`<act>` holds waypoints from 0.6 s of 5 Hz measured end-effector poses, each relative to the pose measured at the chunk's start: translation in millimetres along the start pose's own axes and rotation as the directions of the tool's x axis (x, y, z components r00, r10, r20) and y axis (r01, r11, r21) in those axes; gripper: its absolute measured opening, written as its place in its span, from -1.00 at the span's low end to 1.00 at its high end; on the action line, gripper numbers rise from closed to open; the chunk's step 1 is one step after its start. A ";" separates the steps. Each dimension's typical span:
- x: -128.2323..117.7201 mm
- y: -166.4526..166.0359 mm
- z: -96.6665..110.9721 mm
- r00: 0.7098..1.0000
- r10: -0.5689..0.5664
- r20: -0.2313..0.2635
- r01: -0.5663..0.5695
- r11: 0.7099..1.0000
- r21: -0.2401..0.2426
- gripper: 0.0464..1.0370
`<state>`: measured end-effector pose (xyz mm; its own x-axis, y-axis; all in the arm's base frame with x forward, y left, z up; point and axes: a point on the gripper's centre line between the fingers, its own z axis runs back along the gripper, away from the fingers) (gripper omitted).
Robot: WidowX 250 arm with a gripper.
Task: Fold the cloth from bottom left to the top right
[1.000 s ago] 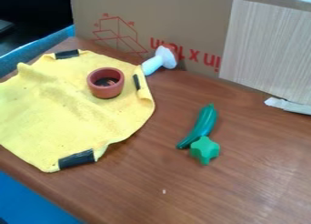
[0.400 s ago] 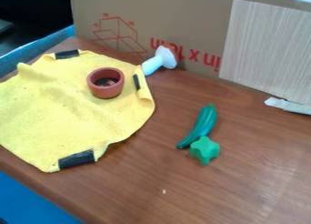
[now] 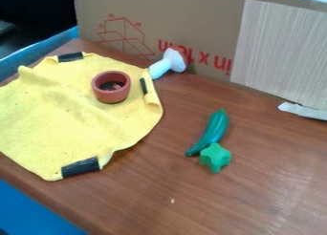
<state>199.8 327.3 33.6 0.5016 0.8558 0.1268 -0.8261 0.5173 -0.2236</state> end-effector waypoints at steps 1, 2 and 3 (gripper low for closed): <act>0.3 1.0 1.1 1.000 -0.024 0.003 0.024 1.000 -0.007 -0.97; -2.0 -2.6 9.3 0.994 -0.101 0.031 0.101 0.995 -0.007 -0.70; -11.5 -7.3 8.5 0.991 -0.131 0.017 0.132 0.991 -0.038 -0.21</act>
<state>197.9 313.7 42.0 0.6011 0.7805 0.1718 -0.7423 0.6249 -0.2418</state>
